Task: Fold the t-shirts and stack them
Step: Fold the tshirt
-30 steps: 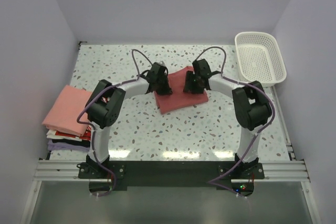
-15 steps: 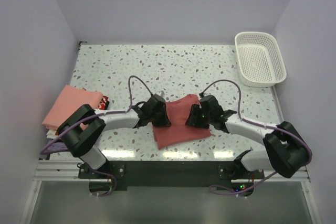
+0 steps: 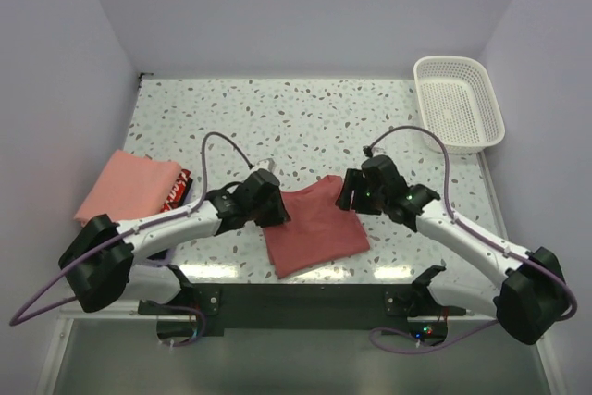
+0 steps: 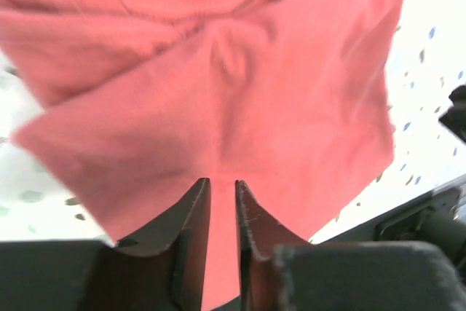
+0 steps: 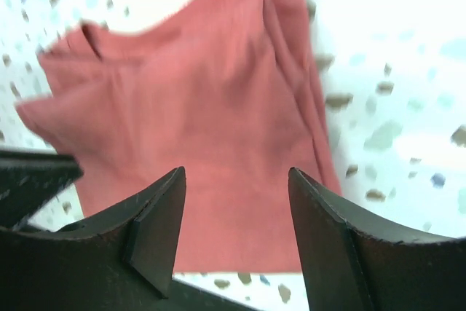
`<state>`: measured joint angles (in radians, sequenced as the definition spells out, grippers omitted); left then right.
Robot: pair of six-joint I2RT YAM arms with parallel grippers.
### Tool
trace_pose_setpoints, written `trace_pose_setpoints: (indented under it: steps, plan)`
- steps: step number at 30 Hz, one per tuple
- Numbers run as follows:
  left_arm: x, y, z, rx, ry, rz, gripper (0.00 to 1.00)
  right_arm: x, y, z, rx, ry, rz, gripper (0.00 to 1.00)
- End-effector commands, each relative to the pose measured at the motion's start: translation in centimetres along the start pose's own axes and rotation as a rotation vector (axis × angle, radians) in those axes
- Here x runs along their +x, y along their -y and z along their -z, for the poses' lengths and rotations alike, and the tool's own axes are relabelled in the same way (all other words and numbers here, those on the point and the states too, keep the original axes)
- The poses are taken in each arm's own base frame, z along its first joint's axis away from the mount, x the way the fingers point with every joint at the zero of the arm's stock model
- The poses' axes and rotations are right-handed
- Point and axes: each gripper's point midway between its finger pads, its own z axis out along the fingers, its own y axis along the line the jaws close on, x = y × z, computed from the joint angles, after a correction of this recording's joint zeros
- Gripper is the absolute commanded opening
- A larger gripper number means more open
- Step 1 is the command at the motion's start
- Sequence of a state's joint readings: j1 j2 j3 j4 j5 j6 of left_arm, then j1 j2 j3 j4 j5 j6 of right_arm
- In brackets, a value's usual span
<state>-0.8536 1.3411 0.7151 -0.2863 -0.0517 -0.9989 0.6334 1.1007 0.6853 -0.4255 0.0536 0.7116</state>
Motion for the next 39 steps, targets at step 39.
trace_pose_setpoints:
  steps: [39]
  plan:
    - [-7.5, -5.0, 0.0, -0.184, 0.166, -0.025, 0.31, -7.9, -0.6, -8.6, 0.042, 0.017, 0.031, 0.24]
